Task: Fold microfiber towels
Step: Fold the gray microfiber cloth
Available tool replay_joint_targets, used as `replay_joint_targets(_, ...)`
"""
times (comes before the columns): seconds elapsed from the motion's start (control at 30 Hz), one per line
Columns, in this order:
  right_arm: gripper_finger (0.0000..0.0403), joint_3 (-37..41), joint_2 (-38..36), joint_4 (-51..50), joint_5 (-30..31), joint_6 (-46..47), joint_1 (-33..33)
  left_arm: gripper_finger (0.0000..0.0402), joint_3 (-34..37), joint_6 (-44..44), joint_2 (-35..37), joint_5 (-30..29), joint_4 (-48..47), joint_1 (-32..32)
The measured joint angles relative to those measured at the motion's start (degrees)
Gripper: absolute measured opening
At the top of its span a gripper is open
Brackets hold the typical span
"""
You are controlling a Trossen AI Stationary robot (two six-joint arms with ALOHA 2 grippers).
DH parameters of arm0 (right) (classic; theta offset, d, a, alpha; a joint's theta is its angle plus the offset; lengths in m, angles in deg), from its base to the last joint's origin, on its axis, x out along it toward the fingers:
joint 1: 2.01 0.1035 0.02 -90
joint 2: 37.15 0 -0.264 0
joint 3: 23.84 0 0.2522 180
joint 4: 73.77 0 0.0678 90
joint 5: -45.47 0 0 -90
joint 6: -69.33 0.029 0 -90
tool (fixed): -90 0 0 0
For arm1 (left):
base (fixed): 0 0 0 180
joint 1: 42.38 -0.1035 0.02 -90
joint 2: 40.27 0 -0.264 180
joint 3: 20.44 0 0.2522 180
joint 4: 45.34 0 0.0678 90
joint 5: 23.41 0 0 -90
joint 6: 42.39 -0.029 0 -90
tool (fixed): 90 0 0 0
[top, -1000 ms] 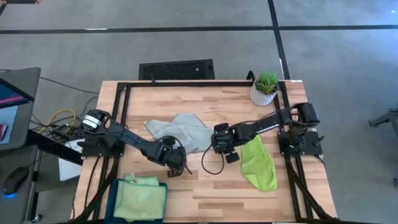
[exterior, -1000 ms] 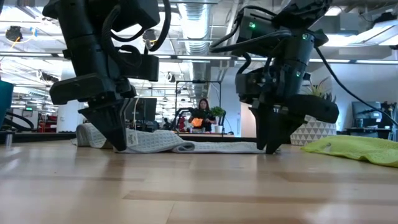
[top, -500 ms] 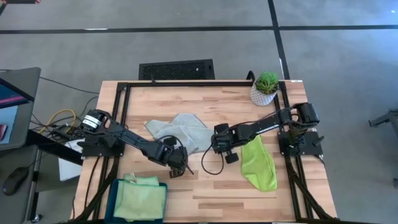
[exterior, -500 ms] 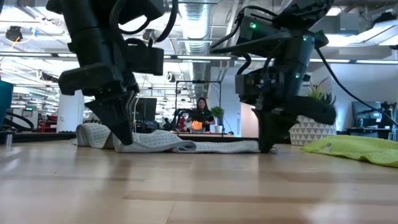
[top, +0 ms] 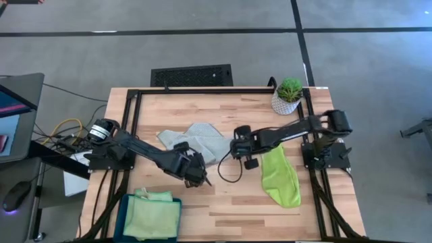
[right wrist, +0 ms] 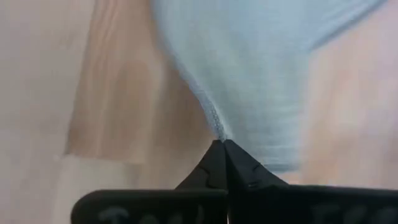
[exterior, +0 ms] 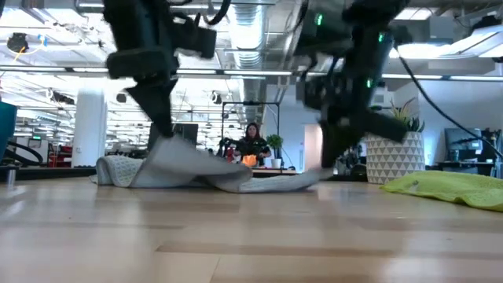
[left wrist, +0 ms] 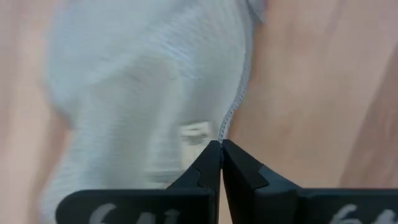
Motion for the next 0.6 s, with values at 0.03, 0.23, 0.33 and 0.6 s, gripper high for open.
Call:
replay_joint_targets(0.03,0.0003,-0.07,-1.52,-0.40,1.82,-0.14,0.10,0.0000,-1.32,0.45,0.00,-1.52,-1.85,0.00)
replay_joint_targets(0.23,0.0002,-0.05,-10.70,-1.59,10.93,-0.32,-0.60,0.0000,-10.78,4.08,0.04,-12.19,-16.56,0.00)
replay_joint_targets(0.33,0.0001,-0.09,-15.29,-1.20,14.65,-0.37,-1.50,0.0000,-16.22,6.96,0.04,-17.94,-25.53,-0.27)
replay_joint_targets(0.6,0.0001,-0.16,-26.56,1.82,27.14,-2.34,-6.17,0.0000,-28.42,8.47,1.66,-29.80,-36.99,-4.08)
